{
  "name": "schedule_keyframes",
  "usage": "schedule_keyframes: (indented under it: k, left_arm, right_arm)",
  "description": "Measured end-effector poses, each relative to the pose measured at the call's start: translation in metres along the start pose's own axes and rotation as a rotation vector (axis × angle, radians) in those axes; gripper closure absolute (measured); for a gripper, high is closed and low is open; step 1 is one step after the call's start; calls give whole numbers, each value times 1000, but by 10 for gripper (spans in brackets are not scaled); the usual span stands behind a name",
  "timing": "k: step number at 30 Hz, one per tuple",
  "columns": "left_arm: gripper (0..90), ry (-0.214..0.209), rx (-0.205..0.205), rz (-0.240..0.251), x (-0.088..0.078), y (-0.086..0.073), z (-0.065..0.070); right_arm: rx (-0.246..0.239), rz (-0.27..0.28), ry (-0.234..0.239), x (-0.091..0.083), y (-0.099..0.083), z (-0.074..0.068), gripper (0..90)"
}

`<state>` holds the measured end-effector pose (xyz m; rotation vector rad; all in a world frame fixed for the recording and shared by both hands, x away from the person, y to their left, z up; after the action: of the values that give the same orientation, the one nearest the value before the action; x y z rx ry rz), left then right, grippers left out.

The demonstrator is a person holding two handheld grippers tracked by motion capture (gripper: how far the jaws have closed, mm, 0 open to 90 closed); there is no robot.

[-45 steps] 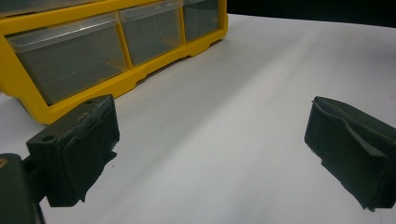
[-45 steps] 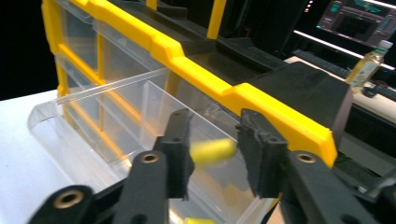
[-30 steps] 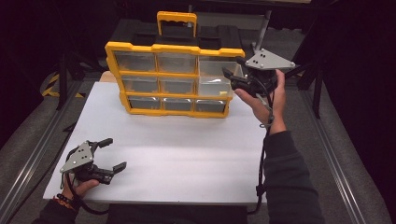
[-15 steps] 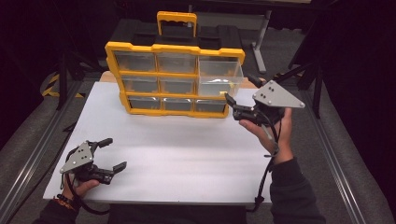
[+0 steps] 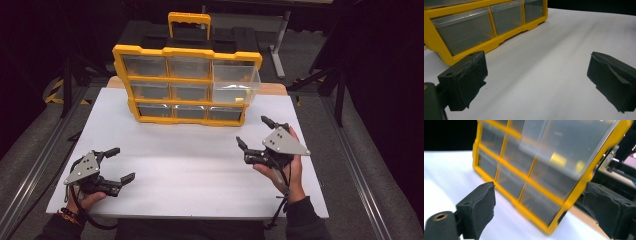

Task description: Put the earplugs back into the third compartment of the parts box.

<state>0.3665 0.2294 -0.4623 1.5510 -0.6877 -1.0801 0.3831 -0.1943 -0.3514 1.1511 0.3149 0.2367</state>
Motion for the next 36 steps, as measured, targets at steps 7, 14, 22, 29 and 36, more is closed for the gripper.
schedule_keyframes:
  k: [7, 14, 22, 29, 36]
  left_arm:
    - [34, 34, 1, -18, -1, -2, -2]
    - [40, 40, -2, -17, 1, 0, -1]
    - [36, 21, 6, -16, 2, 0, 1]
    - [28, 15, 11, -7, 4, 0, -1]
    - [30, 26, 13, -20, 5, 0, 1]
  right_arm:
    - [-26, -34, 26, -12, -58, -23, 81]
    - [45, -71, 60, -19, -94, -29, 59]
    - [142, -84, 40, -21, -101, -20, 54]
    - [106, -117, 40, -14, -106, -24, 46]
    - [116, -136, 44, -12, -112, -24, 47]
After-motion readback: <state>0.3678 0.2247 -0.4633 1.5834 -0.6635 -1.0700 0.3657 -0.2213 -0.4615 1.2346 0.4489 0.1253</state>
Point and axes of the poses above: each handheld gripper's, and its own axes: x roughly forward along the jaws, y roughly out of its top, z roughly to its right, the point moved 5 cm from there along x, roughly forward along the jaws, and after that the axes turned 11 degrees about -y, right-handed, at the moved point
